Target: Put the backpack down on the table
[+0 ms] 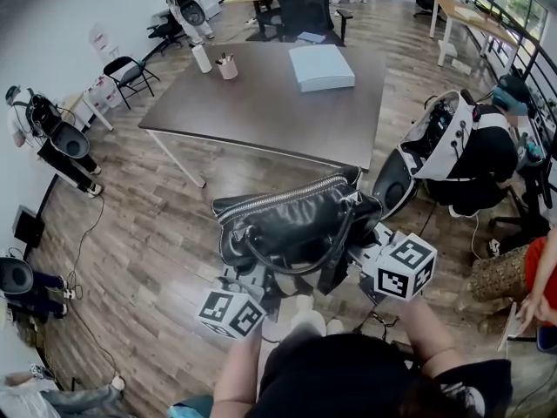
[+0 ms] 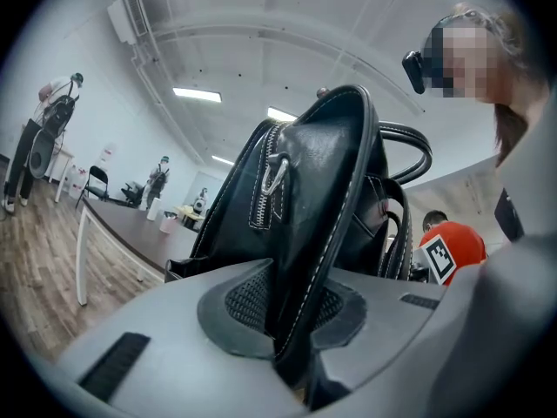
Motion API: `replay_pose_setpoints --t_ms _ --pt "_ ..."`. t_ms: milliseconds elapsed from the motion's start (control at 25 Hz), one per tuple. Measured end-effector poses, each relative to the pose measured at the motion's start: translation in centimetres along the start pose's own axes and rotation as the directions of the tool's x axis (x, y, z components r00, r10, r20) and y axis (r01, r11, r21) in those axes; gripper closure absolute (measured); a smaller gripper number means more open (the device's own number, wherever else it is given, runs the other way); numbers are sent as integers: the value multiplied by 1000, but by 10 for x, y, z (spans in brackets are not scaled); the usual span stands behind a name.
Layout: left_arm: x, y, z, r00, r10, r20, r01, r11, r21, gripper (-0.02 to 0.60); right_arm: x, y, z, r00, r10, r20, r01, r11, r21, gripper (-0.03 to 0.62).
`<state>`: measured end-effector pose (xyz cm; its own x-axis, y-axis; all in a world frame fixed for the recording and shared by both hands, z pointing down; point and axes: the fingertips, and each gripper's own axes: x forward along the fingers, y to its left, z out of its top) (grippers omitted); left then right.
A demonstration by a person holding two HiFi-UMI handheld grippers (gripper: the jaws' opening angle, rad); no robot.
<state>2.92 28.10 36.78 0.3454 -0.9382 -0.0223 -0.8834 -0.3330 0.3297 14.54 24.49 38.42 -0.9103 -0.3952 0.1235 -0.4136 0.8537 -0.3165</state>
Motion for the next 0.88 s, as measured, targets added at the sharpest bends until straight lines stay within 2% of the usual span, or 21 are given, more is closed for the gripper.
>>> replay_pose_setpoints --t_ms 160,520,720,880 --pt "11 17 1 1000 -20 20 20 1000 3 529 15 -9 2 1000 -8 -1 8 1000 0 531" --pt "46 99 44 998 -30 47 32 999 -27 529 105 -28 40 1000 -21 -13 21 999 -25 531" --pt "59 138 58 999 -33 21 34 999 -18 528 147 -37 47 999 -30 -12 30 999 -25 531" --pt "67 164 71 999 -29 30 29 1000 -10 528 174 -39 54 1000 -29 -1 29 999 -26 531"
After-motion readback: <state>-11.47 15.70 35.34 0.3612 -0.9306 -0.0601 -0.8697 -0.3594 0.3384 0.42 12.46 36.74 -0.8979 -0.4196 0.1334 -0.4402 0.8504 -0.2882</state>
